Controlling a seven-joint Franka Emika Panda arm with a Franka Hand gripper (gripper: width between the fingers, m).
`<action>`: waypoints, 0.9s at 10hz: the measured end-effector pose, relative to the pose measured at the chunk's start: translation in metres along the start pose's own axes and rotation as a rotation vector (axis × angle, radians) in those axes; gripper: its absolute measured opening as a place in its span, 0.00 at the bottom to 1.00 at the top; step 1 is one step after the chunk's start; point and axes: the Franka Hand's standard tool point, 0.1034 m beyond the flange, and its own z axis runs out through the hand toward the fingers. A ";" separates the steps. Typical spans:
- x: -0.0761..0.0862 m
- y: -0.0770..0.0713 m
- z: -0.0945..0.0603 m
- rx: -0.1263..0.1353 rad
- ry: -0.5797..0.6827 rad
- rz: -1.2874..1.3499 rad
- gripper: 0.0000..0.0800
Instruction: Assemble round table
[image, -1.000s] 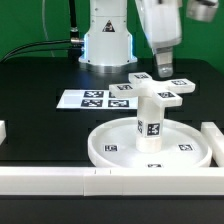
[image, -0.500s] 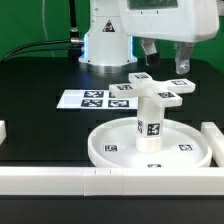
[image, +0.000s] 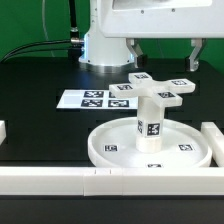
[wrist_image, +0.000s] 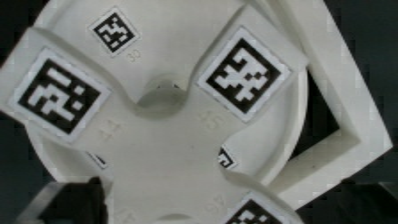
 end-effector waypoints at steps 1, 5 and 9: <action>0.001 -0.001 0.000 -0.002 -0.003 -0.073 0.81; 0.002 0.001 0.001 -0.004 -0.003 -0.333 0.81; 0.003 0.006 0.003 -0.032 -0.009 -0.790 0.81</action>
Offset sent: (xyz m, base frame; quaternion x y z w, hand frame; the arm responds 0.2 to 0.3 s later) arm 0.0000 0.0000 0.0000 0.0000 0.0000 -0.1296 0.9916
